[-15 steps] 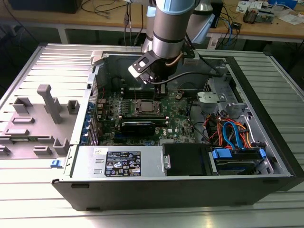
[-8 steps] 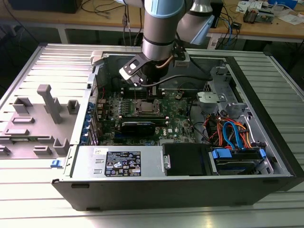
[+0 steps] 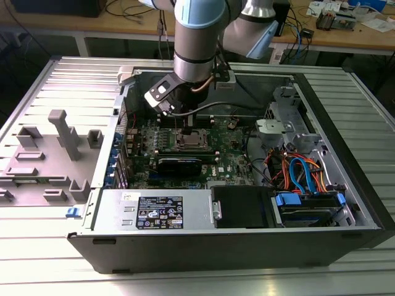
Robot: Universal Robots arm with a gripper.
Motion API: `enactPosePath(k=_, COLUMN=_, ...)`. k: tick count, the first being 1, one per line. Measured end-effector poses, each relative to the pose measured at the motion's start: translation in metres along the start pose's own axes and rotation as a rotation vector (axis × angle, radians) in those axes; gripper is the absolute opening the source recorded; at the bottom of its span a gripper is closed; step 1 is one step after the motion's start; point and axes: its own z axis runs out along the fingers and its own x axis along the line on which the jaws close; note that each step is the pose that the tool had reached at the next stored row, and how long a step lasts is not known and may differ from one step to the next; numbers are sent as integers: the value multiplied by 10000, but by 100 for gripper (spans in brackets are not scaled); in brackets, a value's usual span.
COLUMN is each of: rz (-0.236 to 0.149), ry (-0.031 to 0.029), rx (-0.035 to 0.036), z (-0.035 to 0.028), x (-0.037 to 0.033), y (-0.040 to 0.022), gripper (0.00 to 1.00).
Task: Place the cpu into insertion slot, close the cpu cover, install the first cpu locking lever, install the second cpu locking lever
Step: 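Close the cpu cover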
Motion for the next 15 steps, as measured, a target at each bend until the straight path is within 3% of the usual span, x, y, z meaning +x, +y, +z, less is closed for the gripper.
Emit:
enactPosePath(k=3, rz=-17, ry=123, rx=-4, z=29, x=0, y=-34, gripper=11)
enactPosePath(k=5, rz=-24, ry=167, rx=-5, z=45, x=0, y=-49, gripper=11)
enactPosePath(k=9, rz=-42, ry=170, rx=-3, z=90, x=-1, y=-110, gripper=11)
enactPosePath(k=15, rz=-61, ry=162, rx=2, z=194, x=-8, y=-116, gripper=11)
